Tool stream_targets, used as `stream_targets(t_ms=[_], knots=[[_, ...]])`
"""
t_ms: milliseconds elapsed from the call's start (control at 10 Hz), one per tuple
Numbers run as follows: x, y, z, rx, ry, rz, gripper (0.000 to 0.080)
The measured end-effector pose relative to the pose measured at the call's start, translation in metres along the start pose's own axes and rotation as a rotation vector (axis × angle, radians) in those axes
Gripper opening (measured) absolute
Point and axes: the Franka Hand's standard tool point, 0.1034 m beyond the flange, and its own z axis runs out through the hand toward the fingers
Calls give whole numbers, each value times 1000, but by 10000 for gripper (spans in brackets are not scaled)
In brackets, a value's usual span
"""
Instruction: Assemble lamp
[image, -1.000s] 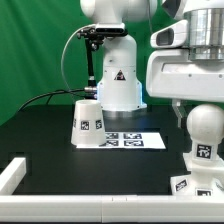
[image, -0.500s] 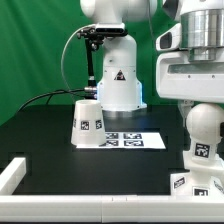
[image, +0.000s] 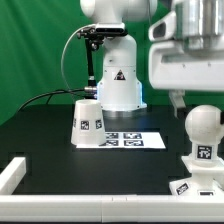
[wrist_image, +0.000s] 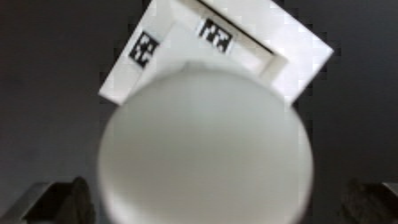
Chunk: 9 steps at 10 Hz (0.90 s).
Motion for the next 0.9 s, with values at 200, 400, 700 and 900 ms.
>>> stream_targets(t_ms=[200,400,700,900], knots=[[7,1,-8,12,3,4,698],[7,1,-6,10,3,2,698],[8,41,-14,3,-11,-110,698],[4,84,-27,-5,-38,-111,698]])
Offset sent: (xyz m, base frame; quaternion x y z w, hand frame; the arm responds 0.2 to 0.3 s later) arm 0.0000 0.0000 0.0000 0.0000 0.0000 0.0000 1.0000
